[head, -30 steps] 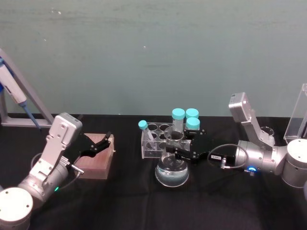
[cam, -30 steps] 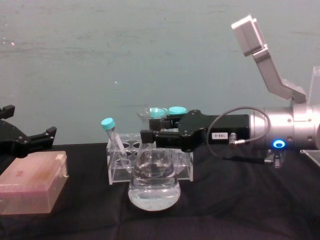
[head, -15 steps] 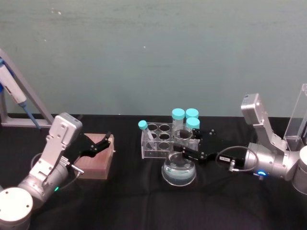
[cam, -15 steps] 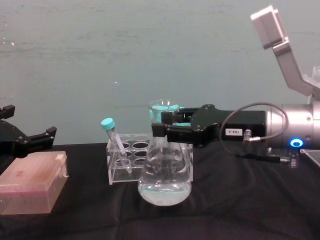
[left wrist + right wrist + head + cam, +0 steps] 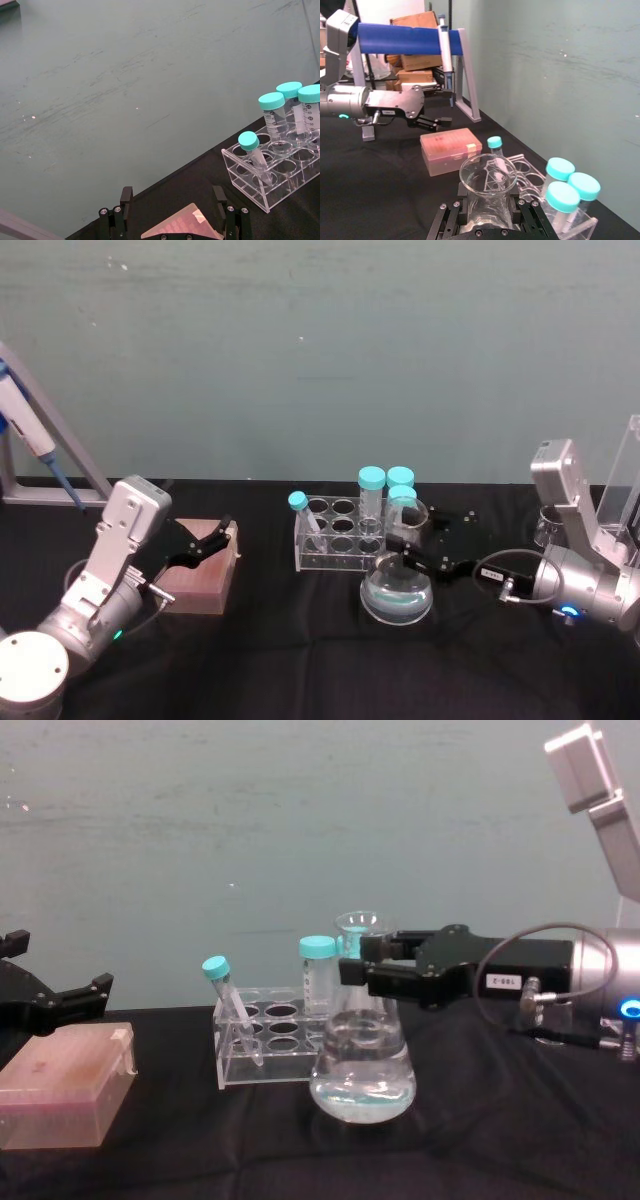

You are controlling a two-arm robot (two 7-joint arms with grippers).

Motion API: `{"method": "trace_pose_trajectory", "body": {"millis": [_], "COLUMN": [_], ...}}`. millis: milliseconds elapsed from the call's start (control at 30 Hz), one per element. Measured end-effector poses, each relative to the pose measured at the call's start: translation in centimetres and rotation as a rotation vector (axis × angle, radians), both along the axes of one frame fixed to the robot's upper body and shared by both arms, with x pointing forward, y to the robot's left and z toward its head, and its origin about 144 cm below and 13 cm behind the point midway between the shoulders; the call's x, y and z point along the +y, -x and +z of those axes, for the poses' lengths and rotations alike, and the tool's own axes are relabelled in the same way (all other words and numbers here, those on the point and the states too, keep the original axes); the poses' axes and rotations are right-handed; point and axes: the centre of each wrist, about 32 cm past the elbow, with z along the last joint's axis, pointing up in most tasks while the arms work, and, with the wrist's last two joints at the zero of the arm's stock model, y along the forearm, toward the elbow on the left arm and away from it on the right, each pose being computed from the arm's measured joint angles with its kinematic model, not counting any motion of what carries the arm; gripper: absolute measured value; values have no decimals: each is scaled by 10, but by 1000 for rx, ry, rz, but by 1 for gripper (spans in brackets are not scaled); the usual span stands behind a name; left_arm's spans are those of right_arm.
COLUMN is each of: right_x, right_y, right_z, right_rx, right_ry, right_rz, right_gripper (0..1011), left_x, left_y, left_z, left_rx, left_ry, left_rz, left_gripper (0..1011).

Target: Place the experimental apparatus aside using one hand.

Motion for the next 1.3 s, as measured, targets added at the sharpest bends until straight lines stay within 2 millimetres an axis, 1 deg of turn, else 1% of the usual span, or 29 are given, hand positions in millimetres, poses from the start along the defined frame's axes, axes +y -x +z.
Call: {"method": "trace_pose_trajectory", "body": {"millis": [300, 733, 1300], "right_x": [-8, -22, -43], "right_y": [9, 16, 25], "right_z": [2, 2, 1], "right_rx": [-4, 2, 31], "right_ry": [4, 9, -4], "right_rz": [-49, -126, -303], "right_gripper": [457, 457, 457], "left_x": [0, 0, 0], "left_y": [0, 0, 0], "left_z": [0, 0, 0], "left_rx": [0, 0, 0], "left_ry": [0, 0, 0], "left_rz": [0, 0, 0], "left_gripper": [1000, 1000, 1000]}}
